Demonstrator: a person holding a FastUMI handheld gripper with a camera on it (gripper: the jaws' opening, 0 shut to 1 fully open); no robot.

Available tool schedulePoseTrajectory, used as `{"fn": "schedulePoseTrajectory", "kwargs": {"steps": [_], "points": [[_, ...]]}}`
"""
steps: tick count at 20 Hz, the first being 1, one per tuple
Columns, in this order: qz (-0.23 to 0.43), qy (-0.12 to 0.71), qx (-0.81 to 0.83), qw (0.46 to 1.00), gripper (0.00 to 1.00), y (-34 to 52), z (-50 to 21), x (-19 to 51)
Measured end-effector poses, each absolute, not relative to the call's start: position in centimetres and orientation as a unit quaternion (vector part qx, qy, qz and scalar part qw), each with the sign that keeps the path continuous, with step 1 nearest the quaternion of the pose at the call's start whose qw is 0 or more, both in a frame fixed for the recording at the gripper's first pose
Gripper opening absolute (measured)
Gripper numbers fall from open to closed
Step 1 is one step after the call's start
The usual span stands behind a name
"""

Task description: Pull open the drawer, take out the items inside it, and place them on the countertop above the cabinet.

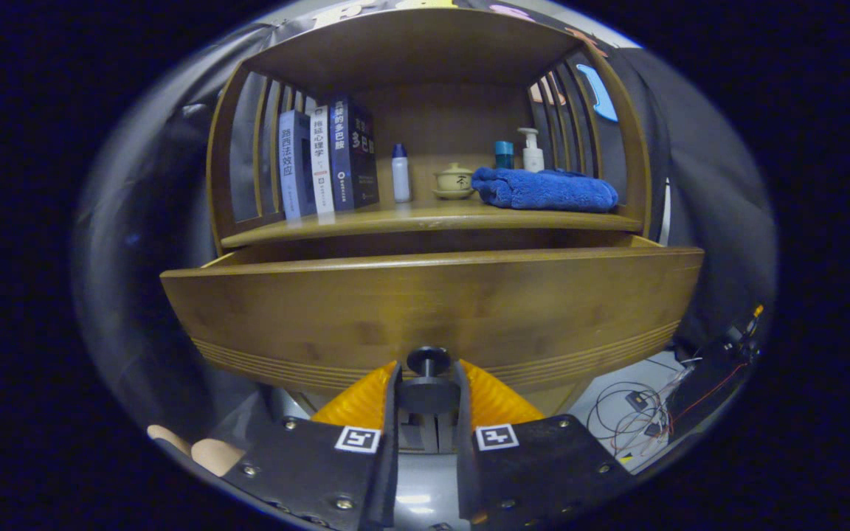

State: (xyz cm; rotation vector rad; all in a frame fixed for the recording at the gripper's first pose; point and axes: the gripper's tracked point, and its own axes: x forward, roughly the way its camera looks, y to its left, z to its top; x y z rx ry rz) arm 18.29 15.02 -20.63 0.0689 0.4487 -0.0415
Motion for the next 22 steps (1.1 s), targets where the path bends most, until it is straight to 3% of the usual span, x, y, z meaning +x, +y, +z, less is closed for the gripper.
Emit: {"fn": "schedulePoseTrajectory", "kwargs": {"steps": [18, 22], "points": [[0.005, 0.262, 0.039, 0.964, 0.33, 16.1, -20.5, 11.1], [0.02, 0.269, 0.043, 0.962, 0.48, 16.0, -20.5, 9.1]]}}
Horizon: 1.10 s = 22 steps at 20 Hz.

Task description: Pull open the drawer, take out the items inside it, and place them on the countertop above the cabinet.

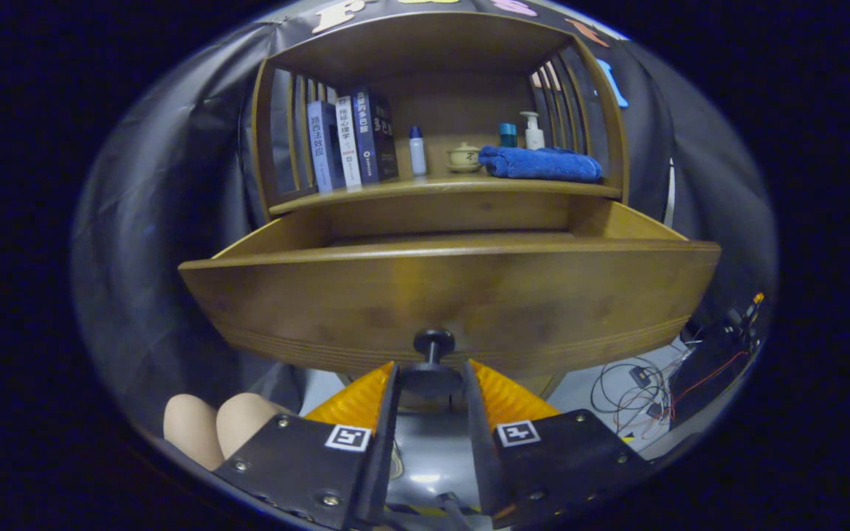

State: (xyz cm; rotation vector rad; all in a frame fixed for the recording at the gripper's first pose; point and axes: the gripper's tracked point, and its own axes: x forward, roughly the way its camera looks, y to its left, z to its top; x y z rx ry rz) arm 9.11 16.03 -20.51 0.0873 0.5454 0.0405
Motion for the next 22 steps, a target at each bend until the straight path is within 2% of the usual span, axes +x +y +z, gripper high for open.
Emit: {"fn": "schedulePoseTrajectory", "kwargs": {"steps": [5, 13, 17, 22], "points": [[0.038, 0.214, -0.004, 0.976, 0.48, 16.2, -16.0, 7.7], [0.051, 0.13, 0.02, 0.99, 0.48, 16.6, -7.3, 11.5], [0.052, 0.147, 0.017, 0.988, 0.48, 15.7, -6.4, 15.5], [0.063, 0.215, 0.022, 0.974, 0.48, 15.3, -8.5, 21.0]]}}
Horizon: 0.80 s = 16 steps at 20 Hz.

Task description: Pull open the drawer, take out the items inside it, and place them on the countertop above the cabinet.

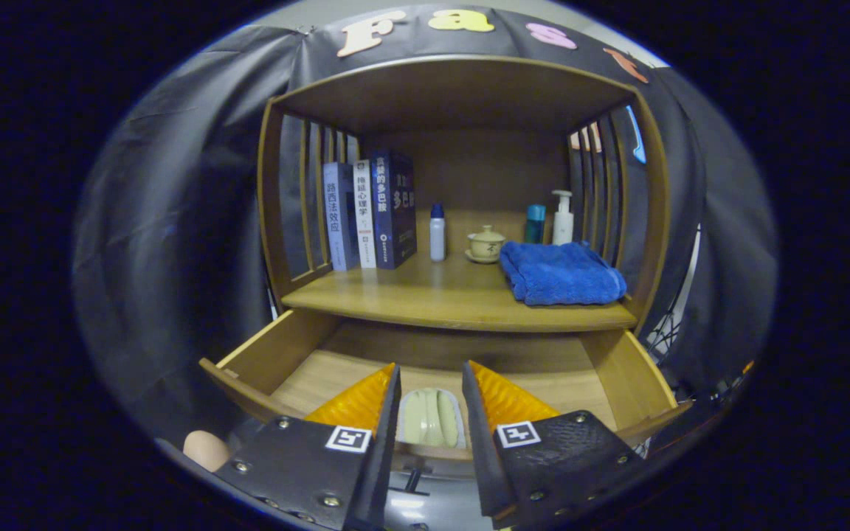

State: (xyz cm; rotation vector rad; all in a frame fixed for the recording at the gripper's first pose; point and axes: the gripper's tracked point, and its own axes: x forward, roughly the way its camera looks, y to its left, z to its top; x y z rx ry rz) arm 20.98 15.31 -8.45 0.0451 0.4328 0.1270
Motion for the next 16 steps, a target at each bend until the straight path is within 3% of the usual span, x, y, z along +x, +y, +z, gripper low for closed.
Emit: {"fn": "schedulePoseTrajectory", "kwargs": {"steps": [9, 16], "points": [[0.084, 0.368, -0.012, 0.926, 0.48, 16.7, -16.6, 24.5], [0.095, 0.436, -0.045, 0.894, 0.48, 16.7, -20.1, 25.3]]}}
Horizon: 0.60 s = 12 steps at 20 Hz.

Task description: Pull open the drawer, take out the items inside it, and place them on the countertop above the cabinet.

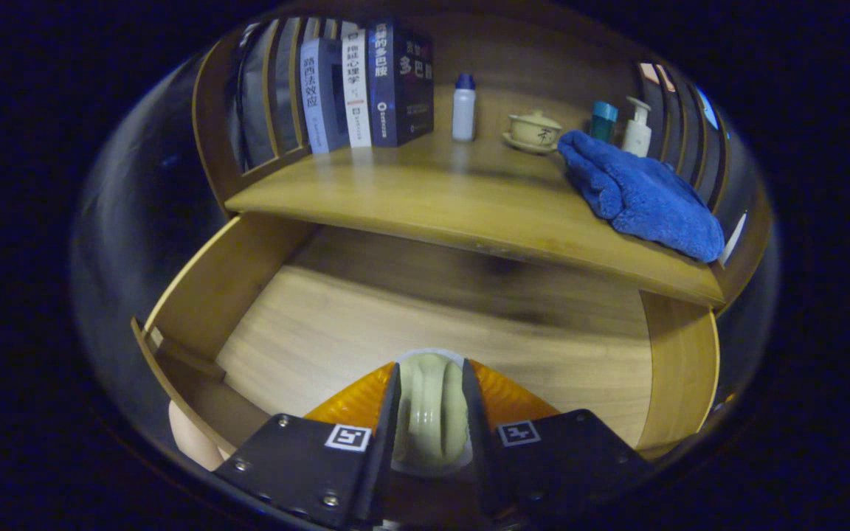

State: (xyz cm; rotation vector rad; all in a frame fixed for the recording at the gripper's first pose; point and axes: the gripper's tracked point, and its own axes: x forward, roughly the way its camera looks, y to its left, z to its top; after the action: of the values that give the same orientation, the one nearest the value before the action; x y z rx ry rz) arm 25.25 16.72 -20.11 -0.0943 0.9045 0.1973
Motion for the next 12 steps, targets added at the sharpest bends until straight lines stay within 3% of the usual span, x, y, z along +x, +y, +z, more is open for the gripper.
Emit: {"fn": "schedulePoseTrajectory", "kwargs": {"steps": [12], "points": [[0.107, 0.457, -0.052, 0.881, 0.48, 17.0, -21.6, 25.4]]}}
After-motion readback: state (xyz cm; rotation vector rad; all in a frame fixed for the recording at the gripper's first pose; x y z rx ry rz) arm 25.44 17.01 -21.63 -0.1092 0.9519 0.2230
